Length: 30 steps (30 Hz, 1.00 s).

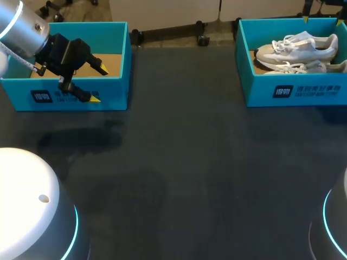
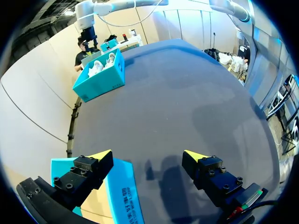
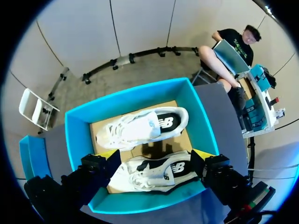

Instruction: Take the shoe out of the shoebox, open the shoe tongue, remove and reinsert the insole, then place the shoe into the shoebox

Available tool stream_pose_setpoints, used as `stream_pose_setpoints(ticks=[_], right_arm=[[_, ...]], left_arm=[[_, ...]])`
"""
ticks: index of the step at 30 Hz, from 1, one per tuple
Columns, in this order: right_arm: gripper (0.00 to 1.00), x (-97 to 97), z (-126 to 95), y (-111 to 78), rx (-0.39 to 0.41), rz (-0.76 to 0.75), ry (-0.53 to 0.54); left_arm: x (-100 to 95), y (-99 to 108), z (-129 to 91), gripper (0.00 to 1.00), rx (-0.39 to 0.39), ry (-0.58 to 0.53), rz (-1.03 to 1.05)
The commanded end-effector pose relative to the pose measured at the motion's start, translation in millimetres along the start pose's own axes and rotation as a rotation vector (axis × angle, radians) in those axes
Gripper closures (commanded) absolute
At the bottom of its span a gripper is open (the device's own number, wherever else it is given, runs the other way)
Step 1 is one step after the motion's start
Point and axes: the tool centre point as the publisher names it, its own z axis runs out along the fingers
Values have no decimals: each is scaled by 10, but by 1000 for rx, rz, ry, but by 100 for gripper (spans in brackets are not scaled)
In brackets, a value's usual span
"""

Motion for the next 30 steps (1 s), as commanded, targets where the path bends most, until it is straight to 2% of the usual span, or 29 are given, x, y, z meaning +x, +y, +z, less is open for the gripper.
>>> stream_pose_setpoints(ticks=[1,11,13,14,28,30], right_arm=[[0,33,-86,-132,-16,-2,8],[0,156,-252,-395,0,-19,14],[0,186,-305,-435,-1,11,55],[0,191,-332,-437,1,38,84],[0,191,-332,-437,1,38,84],[0,181,-362,-450,21,10,77]], left_arm=[[10,-3,-5,0,-3,0,0],[10,-3,-5,0,-3,0,0],[10,-3,-5,0,-3,0,0],[10,-3,-5,0,-3,0,0],[10,-3,-5,0,-3,0,0],[22,-63,-19,0,-24,-5,-64]])
